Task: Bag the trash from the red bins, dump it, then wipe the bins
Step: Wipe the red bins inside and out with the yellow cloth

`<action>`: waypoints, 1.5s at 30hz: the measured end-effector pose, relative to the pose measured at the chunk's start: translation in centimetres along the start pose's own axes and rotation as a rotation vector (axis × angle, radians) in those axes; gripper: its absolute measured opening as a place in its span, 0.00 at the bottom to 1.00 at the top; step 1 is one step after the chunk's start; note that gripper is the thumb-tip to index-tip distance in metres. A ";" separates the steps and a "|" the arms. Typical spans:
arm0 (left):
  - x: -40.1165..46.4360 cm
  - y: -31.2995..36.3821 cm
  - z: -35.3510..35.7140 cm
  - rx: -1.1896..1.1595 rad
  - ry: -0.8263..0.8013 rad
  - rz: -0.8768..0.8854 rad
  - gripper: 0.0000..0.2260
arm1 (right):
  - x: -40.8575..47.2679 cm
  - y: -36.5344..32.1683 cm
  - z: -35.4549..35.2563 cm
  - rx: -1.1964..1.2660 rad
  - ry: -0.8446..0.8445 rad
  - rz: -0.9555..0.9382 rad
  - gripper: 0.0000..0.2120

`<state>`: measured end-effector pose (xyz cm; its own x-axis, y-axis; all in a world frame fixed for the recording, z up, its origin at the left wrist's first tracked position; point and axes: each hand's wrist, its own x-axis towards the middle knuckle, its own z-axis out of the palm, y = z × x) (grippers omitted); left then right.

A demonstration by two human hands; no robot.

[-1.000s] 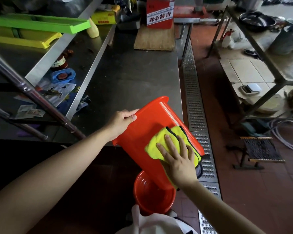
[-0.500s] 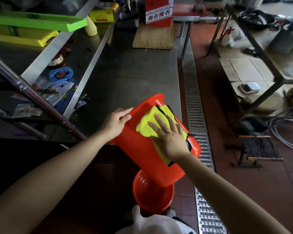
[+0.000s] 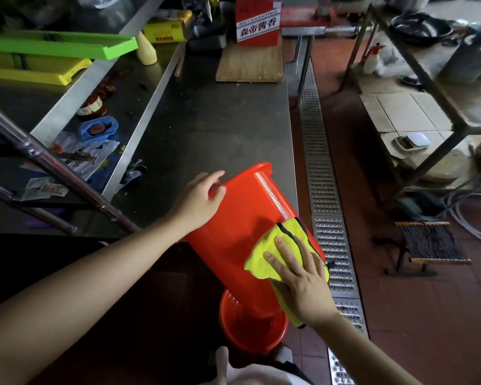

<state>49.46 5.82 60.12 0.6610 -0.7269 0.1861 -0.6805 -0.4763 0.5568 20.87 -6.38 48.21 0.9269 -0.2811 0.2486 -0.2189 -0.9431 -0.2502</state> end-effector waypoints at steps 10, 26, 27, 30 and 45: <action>1.9 0.6 2.5 0.004 0.050 -0.094 0.16 | 2.8 -1.7 0.2 0.019 -0.027 -0.028 0.29; 2.0 -0.9 1.8 -0.069 0.046 -0.151 0.14 | 9.1 -1.6 -0.5 0.117 -0.033 -0.023 0.24; 1.8 -1.1 1.8 -0.077 0.047 -0.151 0.14 | 6.9 -0.6 -0.3 0.111 -0.021 -0.024 0.24; 1.0 -1.4 1.9 -0.094 0.042 -0.156 0.15 | 1.2 1.3 0.3 0.122 0.016 0.014 0.25; -2.4 -3.1 1.1 -0.168 0.112 -0.131 0.13 | 14.6 -4.5 -0.7 0.174 -0.162 0.024 0.25</action>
<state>49.60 8.52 57.04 0.7778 -0.6001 0.1870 -0.5305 -0.4672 0.7073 35.17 -6.36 53.59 0.9620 -0.2574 0.0907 -0.1984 -0.8879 -0.4150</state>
